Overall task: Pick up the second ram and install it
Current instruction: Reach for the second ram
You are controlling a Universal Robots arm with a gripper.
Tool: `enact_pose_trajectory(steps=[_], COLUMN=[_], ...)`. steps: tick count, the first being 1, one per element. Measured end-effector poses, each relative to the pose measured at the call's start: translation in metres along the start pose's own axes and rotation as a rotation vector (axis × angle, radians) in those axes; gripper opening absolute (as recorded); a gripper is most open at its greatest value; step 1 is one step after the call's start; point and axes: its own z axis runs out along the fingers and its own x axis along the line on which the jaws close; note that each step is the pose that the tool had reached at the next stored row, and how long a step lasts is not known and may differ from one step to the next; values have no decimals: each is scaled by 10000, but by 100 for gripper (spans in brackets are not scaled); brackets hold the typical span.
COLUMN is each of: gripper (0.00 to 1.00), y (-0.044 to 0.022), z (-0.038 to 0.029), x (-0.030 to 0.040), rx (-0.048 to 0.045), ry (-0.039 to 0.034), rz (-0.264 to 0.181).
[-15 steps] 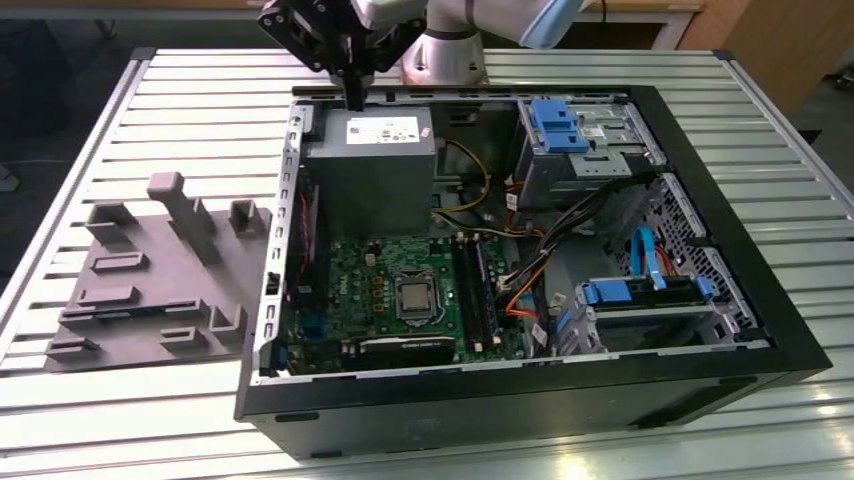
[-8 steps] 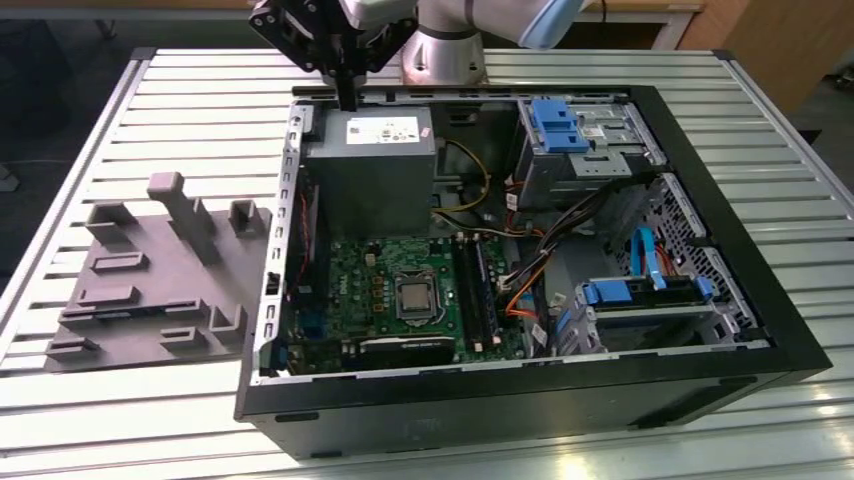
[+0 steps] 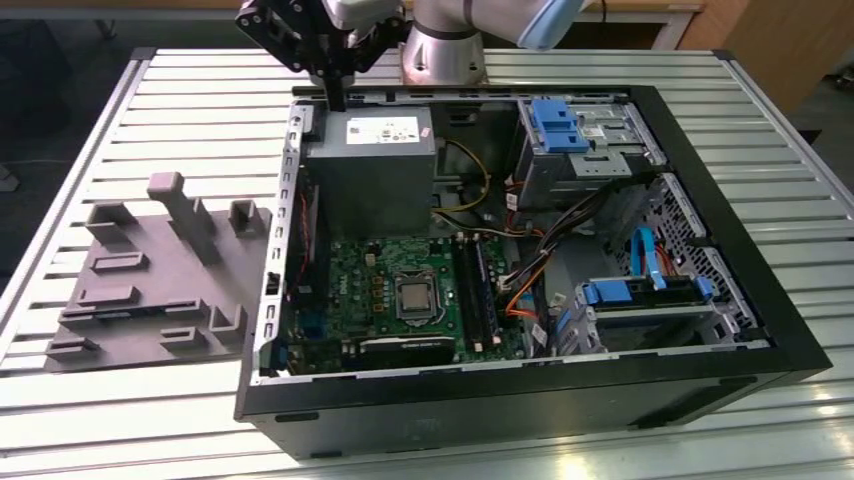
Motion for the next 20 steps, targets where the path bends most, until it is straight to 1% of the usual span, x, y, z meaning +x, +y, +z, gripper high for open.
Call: enact_pose_trajectory(steps=[20], gripper=[11], y=[-16], z=[-7], x=[212], rx=[-2], ry=[-37], rz=[-1])
